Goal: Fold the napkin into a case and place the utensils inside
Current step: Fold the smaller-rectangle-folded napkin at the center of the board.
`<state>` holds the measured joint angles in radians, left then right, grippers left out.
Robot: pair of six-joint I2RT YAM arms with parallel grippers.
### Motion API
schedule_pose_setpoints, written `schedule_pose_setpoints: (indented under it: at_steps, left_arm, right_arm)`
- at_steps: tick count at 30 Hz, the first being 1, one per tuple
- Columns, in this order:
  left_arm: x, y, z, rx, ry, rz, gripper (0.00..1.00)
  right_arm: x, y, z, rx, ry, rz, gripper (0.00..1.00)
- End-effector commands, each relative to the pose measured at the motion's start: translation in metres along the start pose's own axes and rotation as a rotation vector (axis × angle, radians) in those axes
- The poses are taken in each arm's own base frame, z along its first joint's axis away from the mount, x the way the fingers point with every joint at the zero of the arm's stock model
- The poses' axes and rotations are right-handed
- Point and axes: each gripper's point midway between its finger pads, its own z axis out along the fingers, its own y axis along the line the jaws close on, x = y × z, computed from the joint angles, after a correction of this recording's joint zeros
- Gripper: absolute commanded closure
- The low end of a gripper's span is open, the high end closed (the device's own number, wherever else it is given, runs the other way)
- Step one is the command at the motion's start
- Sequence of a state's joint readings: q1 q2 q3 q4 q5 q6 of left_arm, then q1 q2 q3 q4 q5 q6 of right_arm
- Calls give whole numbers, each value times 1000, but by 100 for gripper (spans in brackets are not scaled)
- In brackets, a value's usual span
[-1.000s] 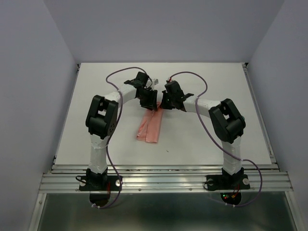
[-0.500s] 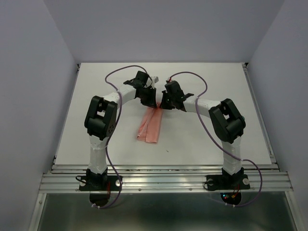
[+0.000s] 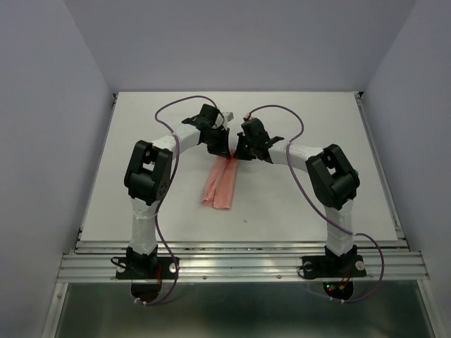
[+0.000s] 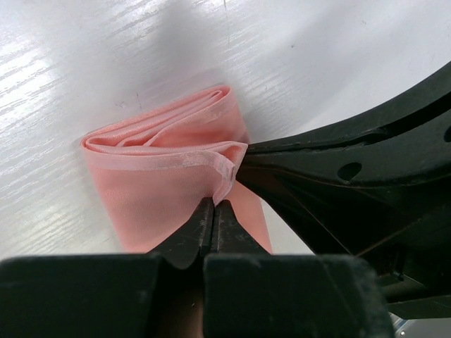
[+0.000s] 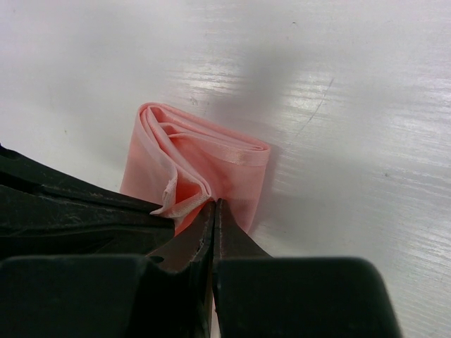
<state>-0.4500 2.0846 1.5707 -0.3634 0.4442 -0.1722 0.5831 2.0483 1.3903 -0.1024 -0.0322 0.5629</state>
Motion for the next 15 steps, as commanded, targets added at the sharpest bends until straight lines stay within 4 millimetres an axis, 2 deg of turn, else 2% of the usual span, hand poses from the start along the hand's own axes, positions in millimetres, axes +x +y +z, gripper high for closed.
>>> schedule_pose_setpoints:
  at_steps: [1, 8, 15]
  left_arm:
    - [6, -4, -5, 11, 17, 17, 100]
    - [25, 11, -2, -46, 95, 29, 100]
    - [24, 21, -10, -115, 113, 62, 100]
  right_arm:
    - [-27, 14, -17, -39, -88, 22, 99]
    - [-28, 15, -17, -42, -92, 31, 99]
    - [-31, 17, -19, -49, -100, 42, 99]
